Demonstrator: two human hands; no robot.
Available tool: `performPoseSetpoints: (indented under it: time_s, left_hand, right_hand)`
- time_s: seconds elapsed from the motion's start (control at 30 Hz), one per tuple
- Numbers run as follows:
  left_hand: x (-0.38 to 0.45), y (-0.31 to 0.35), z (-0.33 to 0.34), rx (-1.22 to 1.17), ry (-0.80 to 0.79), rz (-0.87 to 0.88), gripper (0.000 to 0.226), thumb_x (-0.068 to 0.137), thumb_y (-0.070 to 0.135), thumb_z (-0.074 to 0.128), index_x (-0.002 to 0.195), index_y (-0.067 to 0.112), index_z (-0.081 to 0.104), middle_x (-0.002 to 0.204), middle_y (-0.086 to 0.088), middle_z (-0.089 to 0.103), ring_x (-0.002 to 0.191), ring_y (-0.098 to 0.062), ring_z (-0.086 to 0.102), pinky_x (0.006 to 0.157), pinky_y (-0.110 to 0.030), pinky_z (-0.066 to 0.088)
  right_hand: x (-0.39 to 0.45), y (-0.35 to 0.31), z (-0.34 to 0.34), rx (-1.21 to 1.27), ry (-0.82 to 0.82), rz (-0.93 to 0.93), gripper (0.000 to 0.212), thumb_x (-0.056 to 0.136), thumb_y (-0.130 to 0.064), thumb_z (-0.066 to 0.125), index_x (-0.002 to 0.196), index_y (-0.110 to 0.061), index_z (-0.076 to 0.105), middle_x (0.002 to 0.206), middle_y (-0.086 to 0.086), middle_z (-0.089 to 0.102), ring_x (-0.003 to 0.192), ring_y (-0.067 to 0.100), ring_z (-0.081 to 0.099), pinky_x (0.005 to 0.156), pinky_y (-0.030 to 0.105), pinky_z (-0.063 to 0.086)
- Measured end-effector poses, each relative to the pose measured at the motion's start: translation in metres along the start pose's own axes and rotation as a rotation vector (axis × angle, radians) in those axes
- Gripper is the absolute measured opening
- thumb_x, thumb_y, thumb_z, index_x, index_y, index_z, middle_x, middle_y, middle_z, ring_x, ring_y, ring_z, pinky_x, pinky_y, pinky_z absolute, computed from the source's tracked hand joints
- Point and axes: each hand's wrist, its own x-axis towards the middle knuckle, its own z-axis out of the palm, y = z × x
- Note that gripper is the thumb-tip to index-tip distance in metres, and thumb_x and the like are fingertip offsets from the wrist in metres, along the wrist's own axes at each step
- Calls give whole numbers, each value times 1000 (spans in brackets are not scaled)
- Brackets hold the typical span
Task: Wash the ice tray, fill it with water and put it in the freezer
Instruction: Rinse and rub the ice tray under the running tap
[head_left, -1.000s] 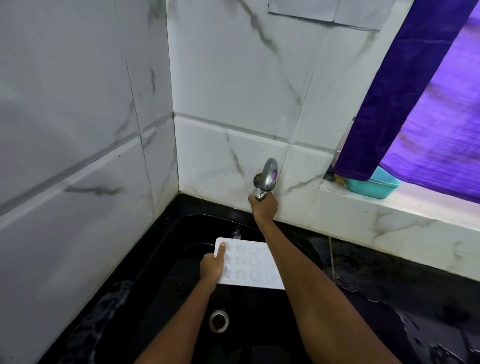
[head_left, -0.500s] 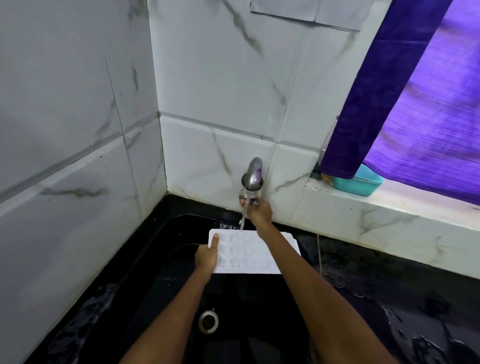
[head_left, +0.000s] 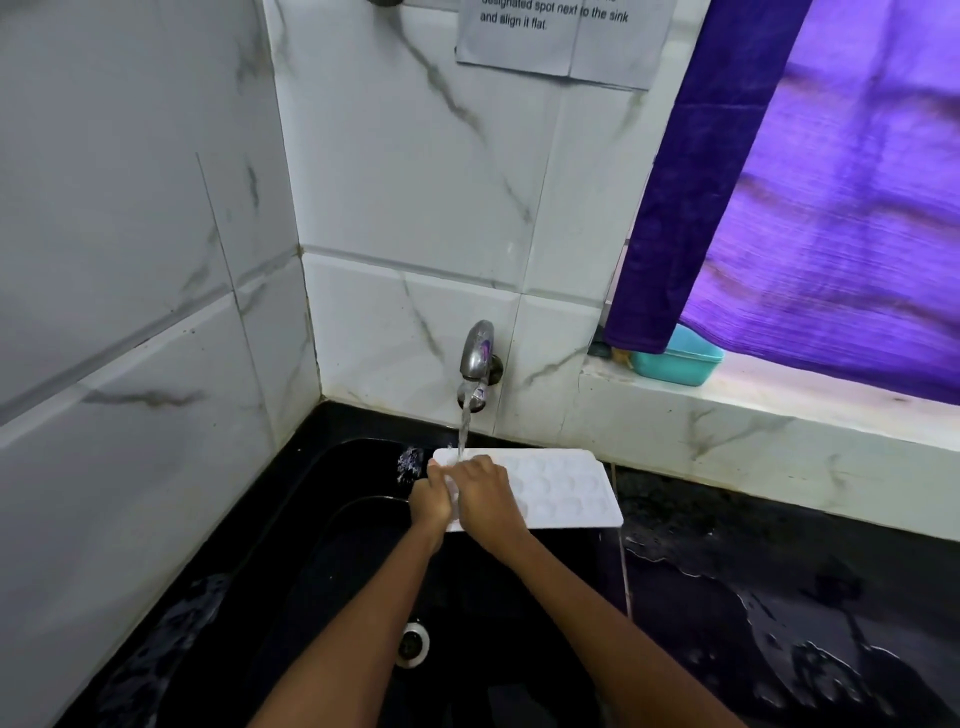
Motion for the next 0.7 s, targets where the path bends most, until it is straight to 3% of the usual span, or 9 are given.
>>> performPoseSetpoints:
  time_s: [0.1, 0.17, 0.23, 0.33, 0.4, 0.47, 0.53, 0.6, 0.7]
  left_hand:
    - [-7, 8, 5, -1, -9, 3, 57, 103, 31, 27, 109, -13, 63, 113, -30, 64, 108, -39, 61, 92, -38, 47]
    - [-11, 14, 5, 14, -11, -5, 58, 103, 32, 27, 111, -12, 63, 114, -29, 64, 109, -39, 61, 93, -38, 47]
    - [-9, 14, 1, 30, 6, -5, 58, 103, 32, 27, 111, -13, 63, 115, -30, 64, 110, -39, 60, 96, -40, 48]
    - [-14, 14, 1, 66, -3, 23, 57, 103, 30, 28, 108, -14, 63, 112, -30, 64, 109, -39, 60, 94, -38, 47]
    - [-16, 12, 4, 49, -12, 27, 57, 103, 30, 27, 106, -13, 64, 110, -30, 65, 107, -39, 61, 95, -40, 49]
    - [-17, 15, 1, 37, 25, 21, 57, 103, 30, 27, 108, -14, 63, 112, -30, 64, 109, -38, 61, 94, -36, 47]
    - [-17, 19, -2, 58, 49, 42, 57, 104, 29, 27, 110, -16, 61, 115, -30, 63, 111, -38, 59, 93, -34, 44]
    - [-19, 22, -1, 82, 50, 56, 56, 104, 28, 26, 111, -16, 61, 116, -30, 62, 112, -38, 58, 93, -35, 44]
    - [-18, 25, 1, 89, 59, 56, 56, 104, 27, 25, 114, -14, 61, 118, -31, 62, 113, -39, 58, 96, -37, 44]
  right_hand:
    - [1, 1, -8, -105, -18, 48, 48, 92, -29, 17, 127, -14, 47, 127, 5, 57, 124, 27, 39, 98, 40, 27]
    - [7, 0, -16, -33, -33, 106, 41, 97, -34, 25, 129, -15, 42, 129, 5, 55, 126, 26, 34, 99, 39, 25]
    - [9, 0, -24, -63, -113, 44, 41, 92, -25, 38, 131, -14, 39, 128, 7, 56, 126, 28, 35, 98, 40, 24]
    - [11, 1, -32, -198, -93, 14, 32, 91, -24, 40, 119, -12, 47, 117, 8, 62, 116, 29, 43, 96, 42, 25]
    - [9, -2, -31, -143, -46, 40, 38, 93, -35, 30, 115, -11, 50, 114, 8, 63, 114, 28, 44, 93, 41, 25]
    - [5, 0, -32, -18, -48, 40, 49, 84, -40, 24, 114, -14, 52, 109, 7, 63, 112, 27, 45, 89, 38, 27]
    - [4, 5, -36, 23, -49, 40, 41, 81, -34, 33, 112, -17, 54, 108, 4, 64, 109, 27, 48, 88, 37, 28]
    - [6, 0, -39, -72, -34, 42, 29, 91, -28, 37, 110, -16, 54, 110, 5, 64, 111, 27, 47, 91, 39, 27]
    - [7, -11, -40, -146, -45, 73, 53, 93, -42, 18, 108, -12, 59, 115, 7, 61, 115, 29, 43, 92, 42, 29]
